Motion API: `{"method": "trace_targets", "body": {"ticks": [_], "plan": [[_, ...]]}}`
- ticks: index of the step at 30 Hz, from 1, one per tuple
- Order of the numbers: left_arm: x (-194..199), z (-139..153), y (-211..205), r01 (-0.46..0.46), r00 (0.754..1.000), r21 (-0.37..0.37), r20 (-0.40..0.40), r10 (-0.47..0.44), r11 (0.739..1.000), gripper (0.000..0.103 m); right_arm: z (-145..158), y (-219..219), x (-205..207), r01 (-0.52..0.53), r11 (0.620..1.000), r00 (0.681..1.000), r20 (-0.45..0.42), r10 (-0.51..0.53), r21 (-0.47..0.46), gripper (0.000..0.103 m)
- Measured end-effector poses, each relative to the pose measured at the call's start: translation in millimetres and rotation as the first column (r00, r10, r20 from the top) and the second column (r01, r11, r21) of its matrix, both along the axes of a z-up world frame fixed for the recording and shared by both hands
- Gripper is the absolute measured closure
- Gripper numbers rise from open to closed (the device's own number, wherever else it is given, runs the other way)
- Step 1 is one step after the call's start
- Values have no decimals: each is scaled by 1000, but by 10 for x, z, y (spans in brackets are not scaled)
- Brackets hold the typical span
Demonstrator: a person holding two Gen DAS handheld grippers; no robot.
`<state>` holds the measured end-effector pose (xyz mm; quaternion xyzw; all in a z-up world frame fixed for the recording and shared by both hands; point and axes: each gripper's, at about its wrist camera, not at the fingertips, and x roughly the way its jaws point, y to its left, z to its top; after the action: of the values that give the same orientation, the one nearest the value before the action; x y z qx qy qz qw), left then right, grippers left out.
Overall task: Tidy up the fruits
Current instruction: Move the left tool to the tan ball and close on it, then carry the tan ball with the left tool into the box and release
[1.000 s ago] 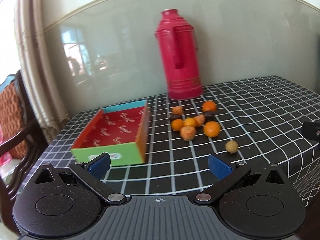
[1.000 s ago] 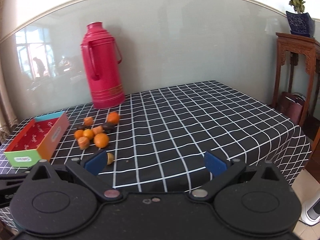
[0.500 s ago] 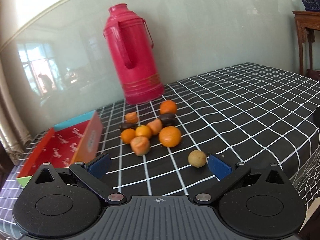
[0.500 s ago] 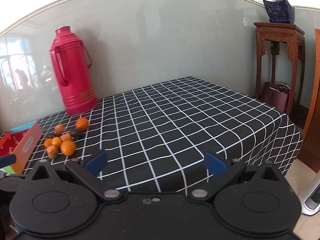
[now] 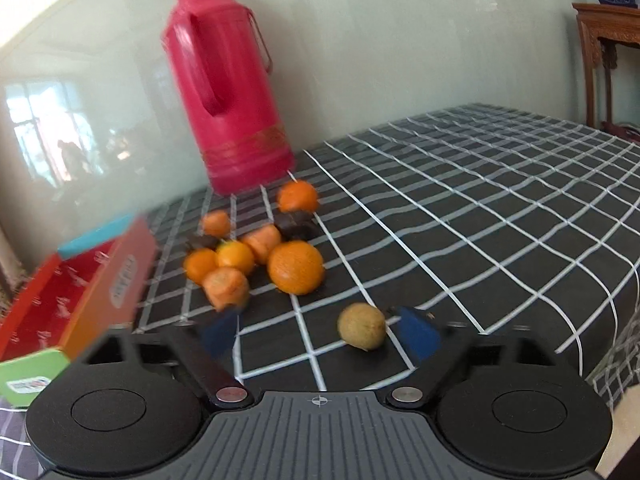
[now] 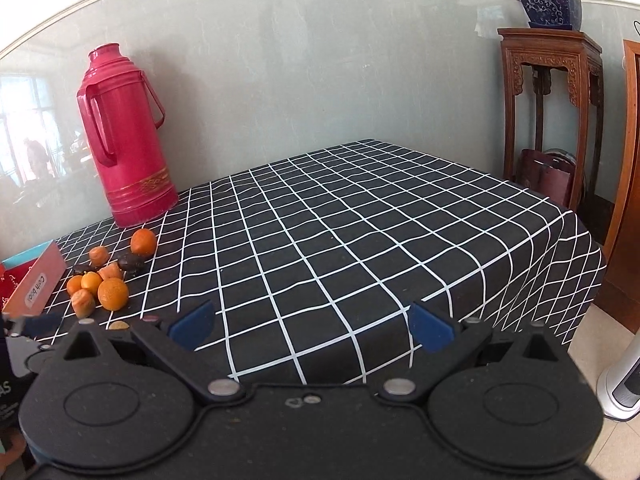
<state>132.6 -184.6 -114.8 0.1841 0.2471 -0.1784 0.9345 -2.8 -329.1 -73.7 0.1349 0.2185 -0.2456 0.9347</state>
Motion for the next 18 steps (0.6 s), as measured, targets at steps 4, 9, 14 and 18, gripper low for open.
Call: {"method": "trace_targets", "body": {"ticks": [4, 9, 14, 18], "plan": [[19, -40, 23, -6, 1000, -24, -5, 6, 1000, 30, -31, -10, 24, -3, 1000, 1000, 5, 3, 16, 6], [7, -60, 21, 22, 1000, -52, -10, -23, 998, 66, -52, -12, 55, -1, 1000, 1000, 3, 0, 21, 6], [14, -73, 77, 23, 1000, -70, -3, -23, 997, 77, -47, 13, 86, -11, 1000, 1000, 8, 11, 25, 6], [52, 43, 244, -18, 999, -88, 43, 22, 996, 77, -40, 79, 181, -45, 999, 999, 9, 45, 17, 6]]}}
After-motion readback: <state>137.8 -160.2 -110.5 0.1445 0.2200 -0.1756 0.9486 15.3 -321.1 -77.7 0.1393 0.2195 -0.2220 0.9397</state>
